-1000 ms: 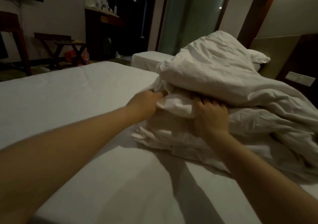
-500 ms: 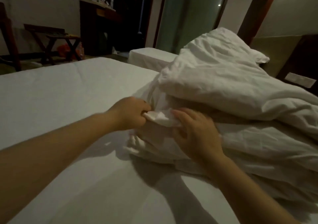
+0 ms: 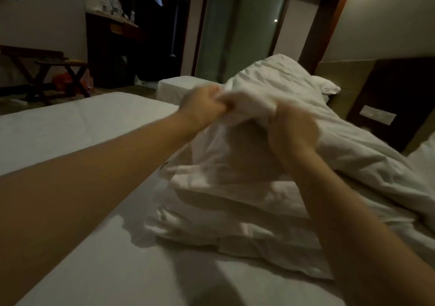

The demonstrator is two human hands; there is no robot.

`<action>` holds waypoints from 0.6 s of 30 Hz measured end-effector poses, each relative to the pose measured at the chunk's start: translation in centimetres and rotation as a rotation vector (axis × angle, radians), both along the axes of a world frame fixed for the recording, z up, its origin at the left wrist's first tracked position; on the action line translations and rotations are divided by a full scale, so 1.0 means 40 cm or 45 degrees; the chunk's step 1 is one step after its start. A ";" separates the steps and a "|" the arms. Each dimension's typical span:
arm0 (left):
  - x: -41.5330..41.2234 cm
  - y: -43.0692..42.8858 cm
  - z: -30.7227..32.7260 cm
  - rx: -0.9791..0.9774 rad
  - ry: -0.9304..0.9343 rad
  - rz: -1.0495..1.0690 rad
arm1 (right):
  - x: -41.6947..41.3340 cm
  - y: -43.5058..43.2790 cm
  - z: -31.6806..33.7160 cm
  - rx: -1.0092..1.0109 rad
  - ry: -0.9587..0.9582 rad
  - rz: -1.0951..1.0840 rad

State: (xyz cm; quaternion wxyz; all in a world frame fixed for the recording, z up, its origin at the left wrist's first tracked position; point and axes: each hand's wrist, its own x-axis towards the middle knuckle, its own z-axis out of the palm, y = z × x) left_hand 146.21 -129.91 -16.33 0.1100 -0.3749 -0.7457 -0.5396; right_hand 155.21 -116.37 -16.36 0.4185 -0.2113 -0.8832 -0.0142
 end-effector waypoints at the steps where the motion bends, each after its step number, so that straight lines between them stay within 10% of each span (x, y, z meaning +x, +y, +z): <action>1: 0.017 -0.004 0.053 0.129 0.107 0.007 | -0.004 -0.010 0.047 -0.119 0.231 0.123; 3: 0.043 -0.025 0.129 0.298 0.321 0.013 | -0.024 -0.039 0.088 -0.260 0.558 0.402; 8: -0.043 -0.100 -0.177 -0.021 -0.137 0.313 | -0.049 -0.069 -0.239 0.147 -0.305 0.227; 10: -0.031 -0.098 -0.317 0.054 -0.439 0.288 | -0.037 -0.043 -0.322 0.194 -0.308 0.244; 18: -0.038 -0.052 -0.392 0.189 -0.392 0.347 | -0.050 -0.017 -0.391 0.159 -0.442 0.273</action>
